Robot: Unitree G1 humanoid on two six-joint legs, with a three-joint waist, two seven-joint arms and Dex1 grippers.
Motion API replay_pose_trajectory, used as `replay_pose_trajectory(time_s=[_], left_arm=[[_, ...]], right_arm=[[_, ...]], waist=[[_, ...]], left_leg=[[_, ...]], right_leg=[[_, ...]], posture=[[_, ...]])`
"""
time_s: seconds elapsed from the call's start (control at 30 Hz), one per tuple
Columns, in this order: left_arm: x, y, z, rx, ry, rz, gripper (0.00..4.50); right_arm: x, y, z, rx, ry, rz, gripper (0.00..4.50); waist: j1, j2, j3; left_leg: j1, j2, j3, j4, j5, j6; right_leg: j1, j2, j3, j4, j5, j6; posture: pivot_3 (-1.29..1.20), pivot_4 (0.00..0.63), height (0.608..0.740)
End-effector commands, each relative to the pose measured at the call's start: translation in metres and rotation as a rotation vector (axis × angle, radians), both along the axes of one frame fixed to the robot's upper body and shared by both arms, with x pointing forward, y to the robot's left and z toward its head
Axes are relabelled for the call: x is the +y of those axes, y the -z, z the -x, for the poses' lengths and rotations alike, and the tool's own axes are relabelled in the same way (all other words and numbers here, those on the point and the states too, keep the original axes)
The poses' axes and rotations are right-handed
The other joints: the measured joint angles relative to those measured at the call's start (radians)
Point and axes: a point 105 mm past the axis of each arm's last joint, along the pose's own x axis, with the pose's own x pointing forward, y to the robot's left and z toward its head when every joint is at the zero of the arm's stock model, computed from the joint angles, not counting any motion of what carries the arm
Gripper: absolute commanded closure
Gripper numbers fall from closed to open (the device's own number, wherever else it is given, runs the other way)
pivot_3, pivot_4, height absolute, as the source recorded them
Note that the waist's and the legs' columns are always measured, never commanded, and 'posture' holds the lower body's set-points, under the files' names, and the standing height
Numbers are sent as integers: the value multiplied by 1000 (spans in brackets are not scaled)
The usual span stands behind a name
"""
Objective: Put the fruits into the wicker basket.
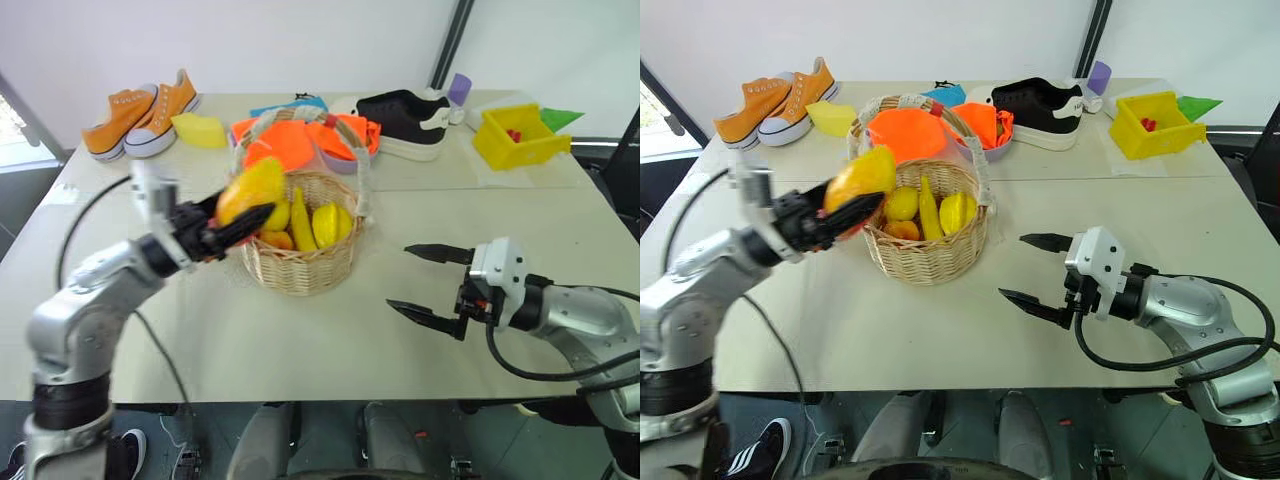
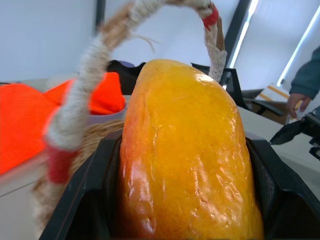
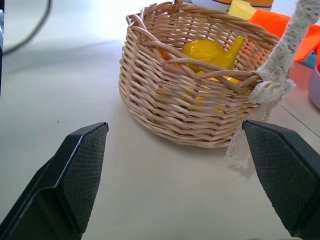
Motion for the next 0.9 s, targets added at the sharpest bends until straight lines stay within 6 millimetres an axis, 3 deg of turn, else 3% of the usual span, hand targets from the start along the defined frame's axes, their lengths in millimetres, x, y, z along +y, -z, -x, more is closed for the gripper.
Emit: replay_pose_trajectory(time_s=[0.03, 0.07, 0.1, 0.2, 0.37, 0.5, 0.6, 0.7, 0.83, 0.9], left_arm=[[1, -10, -13, -50, -70, 9, 1980], [1, -11, -15, -60, -84, 9, 1980], [2, -11, -16, -63, -95, 10, 1186], [6, -9, -20, -79, -148, -21, 114], [3, -7, -5, -70, -71, -9, 46], [17, -13, 8, -84, -61, 28, 46], [29, -10, 30, -59, -15, 12, 46], [59, -8, 39, -34, -86, 14, 46], [132, 5, 34, 32, -364, 114, 46], [177, 19, 27, 39, -585, 125, 46]], right_arm=[[-1, -6, -2, -43, 12, -5, 0], [-2, -5, -2, -41, 15, -1, 0], [-3, -5, -2, -41, 18, -2, 0], [-3, -5, -1, -43, 20, -5, 0], [-2, -5, -3, -42, 19, -10, 0], [-2, -5, -5, -41, 16, -10, 0], [-2, -4, -7, -40, 10, -12, 0], [-2, -4, -7, -41, 1, -18, 0], [-1, -4, -5, -38, -13, -35, 0], [1, -4, -2, -28, -22, -46, 0]], waist=[[1, 0, 0], [0, 0, 0], [1, 0, 0], [2, 0, 0], [1, 0, 0], [-1, 0, 0], [-1, 0, 0], [0, 0, 0], [1, 0, 0], [1, 1, 0]], left_leg=[[0, 0, 0, 0, 0, 0], [0, 0, 0, 0, 0, 0], [0, 0, 0, 1, 0, 0], [0, 0, 0, 2, 0, 1], [0, 0, 0, 3, -1, 1], [0, 0, 0, 3, -1, 1], [0, 0, 0, 3, -1, 1], [0, 0, 0, 3, -1, 1], [0, 0, 0, 3, -1, 1], [0, 0, 0, 3, -1, 1]], right_leg=[[0, 0, 0, 0, 0, 0], [0, 0, 0, 0, 0, 0], [0, 0, 0, 0, 0, 0], [0, 0, 0, 0, 0, 0], [1, 0, 0, 0, 0, -1], [1, 0, 0, 0, -1, -2], [0, 0, 0, 0, -1, -2], [1, 0, 0, 0, -2, -3], [1, -1, 0, 0, -2, -3], [1, -1, 0, 0, -2, -3]], posture=[[0, 150, 740], [0, 150, 740], [0, 150, 740], [0, 150, 740], [0, 150, 740], [0, 150, 740], [0, 150, 740], [0, 150, 740], [0, 150, 740], [0, 150, 740]])
